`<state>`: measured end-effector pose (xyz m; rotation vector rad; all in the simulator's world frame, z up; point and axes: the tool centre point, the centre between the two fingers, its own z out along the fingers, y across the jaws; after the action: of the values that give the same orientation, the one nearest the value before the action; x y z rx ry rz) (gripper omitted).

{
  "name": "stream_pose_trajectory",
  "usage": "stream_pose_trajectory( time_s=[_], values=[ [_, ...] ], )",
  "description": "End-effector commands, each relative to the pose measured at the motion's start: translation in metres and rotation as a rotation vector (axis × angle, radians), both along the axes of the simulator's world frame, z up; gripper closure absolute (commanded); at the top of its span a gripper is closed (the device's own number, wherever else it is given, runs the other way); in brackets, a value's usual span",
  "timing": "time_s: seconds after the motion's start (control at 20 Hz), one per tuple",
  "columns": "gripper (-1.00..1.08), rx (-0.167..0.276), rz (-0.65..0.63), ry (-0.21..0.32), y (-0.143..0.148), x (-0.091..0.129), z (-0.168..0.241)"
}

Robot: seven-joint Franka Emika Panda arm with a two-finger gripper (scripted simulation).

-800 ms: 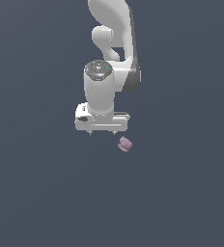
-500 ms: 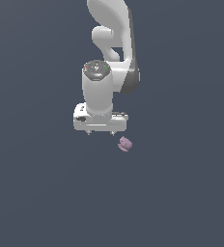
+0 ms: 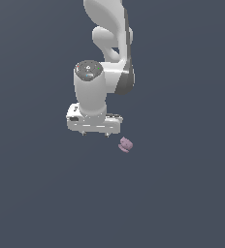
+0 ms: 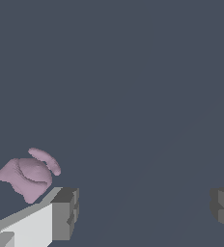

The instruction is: Pick up the object and move it to a goal position.

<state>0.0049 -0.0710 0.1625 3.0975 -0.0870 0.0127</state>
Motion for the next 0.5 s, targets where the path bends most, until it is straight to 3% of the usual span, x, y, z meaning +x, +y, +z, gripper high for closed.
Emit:
stream_pose_trajectory(
  time_s=[0.0, 0.45],
  values=[
    [-0.92, 0.001, -0.002, 0.0, 0.002, 0.0, -0.001],
    [-0.92, 0.007, -0.074, -0.003, 0.017, -0.001, -0.009]
  ],
)
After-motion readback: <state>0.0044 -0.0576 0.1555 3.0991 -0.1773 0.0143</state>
